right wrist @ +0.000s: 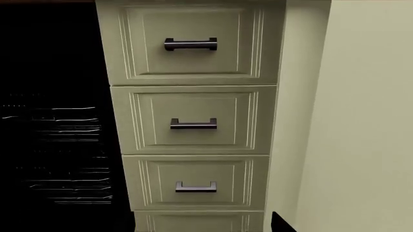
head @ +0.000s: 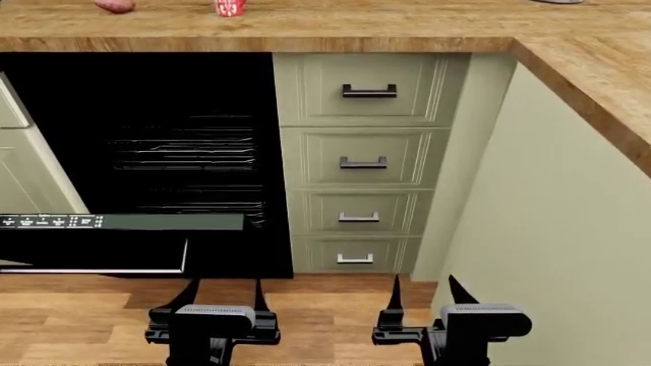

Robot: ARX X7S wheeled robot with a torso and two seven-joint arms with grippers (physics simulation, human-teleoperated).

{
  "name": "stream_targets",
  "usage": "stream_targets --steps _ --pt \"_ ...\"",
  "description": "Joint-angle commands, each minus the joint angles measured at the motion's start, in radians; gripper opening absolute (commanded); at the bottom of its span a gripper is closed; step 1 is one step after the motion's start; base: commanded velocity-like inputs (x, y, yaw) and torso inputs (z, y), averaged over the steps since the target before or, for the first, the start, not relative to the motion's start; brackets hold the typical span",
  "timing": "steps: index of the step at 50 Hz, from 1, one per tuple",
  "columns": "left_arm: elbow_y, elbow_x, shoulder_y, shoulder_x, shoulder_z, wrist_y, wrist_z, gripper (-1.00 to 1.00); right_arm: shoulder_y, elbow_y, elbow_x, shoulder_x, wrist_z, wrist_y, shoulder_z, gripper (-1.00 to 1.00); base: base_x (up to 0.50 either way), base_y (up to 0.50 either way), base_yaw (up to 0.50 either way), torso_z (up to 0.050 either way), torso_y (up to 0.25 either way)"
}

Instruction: Close the dishwasher door

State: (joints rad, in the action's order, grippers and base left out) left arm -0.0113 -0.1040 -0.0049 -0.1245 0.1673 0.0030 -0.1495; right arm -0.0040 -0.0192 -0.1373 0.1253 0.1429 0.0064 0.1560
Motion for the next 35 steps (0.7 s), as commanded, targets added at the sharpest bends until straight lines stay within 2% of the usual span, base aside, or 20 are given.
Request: stream_targets --steps 1,35 --pt "0.002 -0.01 -0.001 -0.009 0.011 0.0 -0.009 1.0 0.003 0.003 -0.007 0.008 0.01 -0.003 0.011 1.0 0.0 0.0 0.0 -0.05 0.0" --pt "0.003 -0.028 -0.005 -0.028 0.037 -0.002 -0.034 1.0 0.003 0.002 -0.022 0.029 0.038 -0.01 0.037 1.0 0.0 0.0 0.0 -0.05 0.0"
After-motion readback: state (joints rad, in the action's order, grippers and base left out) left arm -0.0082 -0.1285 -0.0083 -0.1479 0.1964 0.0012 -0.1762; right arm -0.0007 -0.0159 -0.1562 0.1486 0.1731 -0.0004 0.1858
